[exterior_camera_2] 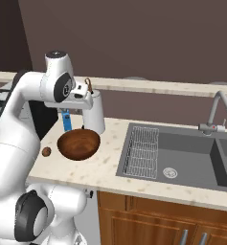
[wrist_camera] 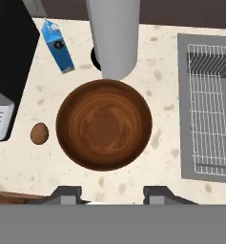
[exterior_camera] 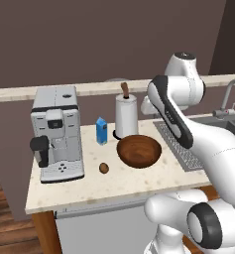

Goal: Gather the eggs and milk located in the vicinity of the sink area and place them right next to the bowl.

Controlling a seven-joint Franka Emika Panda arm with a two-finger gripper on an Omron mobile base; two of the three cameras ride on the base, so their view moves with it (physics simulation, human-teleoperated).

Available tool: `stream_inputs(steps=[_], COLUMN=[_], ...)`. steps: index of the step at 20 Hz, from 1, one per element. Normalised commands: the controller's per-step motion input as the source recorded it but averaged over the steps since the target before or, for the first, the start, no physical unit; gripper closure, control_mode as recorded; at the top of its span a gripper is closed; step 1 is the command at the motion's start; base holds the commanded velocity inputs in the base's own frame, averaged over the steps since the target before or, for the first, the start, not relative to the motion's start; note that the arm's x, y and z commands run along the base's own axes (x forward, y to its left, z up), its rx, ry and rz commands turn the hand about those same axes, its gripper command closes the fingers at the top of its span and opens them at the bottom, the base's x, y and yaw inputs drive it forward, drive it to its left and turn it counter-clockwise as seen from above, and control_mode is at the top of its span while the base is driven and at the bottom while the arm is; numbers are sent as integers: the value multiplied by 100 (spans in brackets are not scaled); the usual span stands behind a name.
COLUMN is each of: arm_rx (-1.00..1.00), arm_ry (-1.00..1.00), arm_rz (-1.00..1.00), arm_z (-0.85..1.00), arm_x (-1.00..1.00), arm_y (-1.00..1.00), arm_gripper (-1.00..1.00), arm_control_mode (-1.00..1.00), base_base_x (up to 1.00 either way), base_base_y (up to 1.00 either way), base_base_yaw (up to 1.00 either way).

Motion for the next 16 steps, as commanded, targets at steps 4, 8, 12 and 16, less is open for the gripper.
stream_inputs(steps=[4,8,12,16], arm_rx=[0,0,0,0], arm_ry=[0,0,0,0], arm_rz=[-1,0,0,0], arm_z=[0,0,0,-1], arm_x=[0,0,0,0], arm_y=[21,35,48,51], arm_gripper=[-100,-100,-100,-100], arm_control_mode=[-100,-100,-100,-100], base_base_x=[0,0,0,0], base_base_y=[0,0,0,0], base_base_yaw=[0,0,0,0])
